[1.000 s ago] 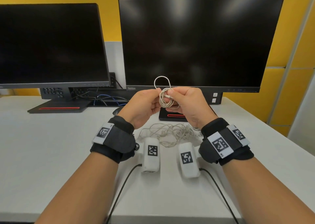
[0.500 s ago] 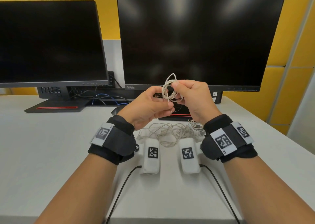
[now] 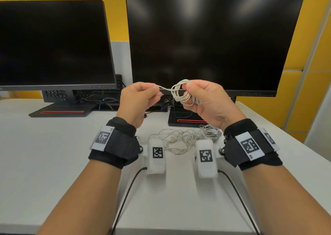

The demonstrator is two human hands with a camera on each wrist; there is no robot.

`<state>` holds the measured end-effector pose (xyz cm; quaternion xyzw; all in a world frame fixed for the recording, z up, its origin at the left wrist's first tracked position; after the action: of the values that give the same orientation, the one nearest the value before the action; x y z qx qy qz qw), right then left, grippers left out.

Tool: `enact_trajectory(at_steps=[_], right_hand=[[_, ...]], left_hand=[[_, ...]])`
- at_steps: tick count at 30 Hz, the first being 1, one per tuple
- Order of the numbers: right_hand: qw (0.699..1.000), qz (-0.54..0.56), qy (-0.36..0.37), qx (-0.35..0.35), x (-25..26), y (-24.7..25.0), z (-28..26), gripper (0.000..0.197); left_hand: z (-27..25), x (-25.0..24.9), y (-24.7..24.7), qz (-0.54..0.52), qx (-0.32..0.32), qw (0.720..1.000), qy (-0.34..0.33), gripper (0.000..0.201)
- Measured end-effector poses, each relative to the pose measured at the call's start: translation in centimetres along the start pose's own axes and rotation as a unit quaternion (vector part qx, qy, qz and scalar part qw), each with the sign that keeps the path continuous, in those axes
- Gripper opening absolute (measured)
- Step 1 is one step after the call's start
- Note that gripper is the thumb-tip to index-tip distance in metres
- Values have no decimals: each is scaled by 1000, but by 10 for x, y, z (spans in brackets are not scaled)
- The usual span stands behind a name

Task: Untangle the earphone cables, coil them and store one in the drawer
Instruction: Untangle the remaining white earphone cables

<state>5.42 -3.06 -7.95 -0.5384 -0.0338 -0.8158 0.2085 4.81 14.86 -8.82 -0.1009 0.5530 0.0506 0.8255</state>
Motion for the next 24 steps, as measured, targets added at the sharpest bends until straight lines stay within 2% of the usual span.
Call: enact_trajectory(at_steps=[5, 8, 11, 15, 21, 24], right_hand=[[1000, -20, -15, 10, -7, -4, 0, 19], [1000, -21, -19, 8, -9, -4, 0, 22], [999, -31, -14, 3, -10, -4, 0, 24], [999, -31, -9, -9, -10, -3, 2, 25], [999, -42, -16, -4, -12, -2, 2, 23], [999, -41, -16, -8, -13, -2, 3, 22]], left_hand=[[-7, 2, -19, -57, 101, 993, 36, 10], [-9, 2, -24, -93, 118, 988, 45, 8], [-9, 4, -28, -73, 132, 988, 37, 5], [-10, 7, -31, -7, 117, 993, 23, 7], [-8, 5, -25, -84, 73, 994, 21, 8], [-8, 5, -25, -112, 89, 989, 36, 10]])
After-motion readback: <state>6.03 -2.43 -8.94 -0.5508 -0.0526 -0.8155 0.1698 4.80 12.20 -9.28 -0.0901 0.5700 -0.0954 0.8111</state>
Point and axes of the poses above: each hand's wrist, its own z-axis towards the middle knuckle, its own y-axis out of the back of the hand, x = y × z, the point moved 4 cm from there along z, towards the middle knuckle, and after that the axes turned 5 degrees about z, right-handed, at the moved point
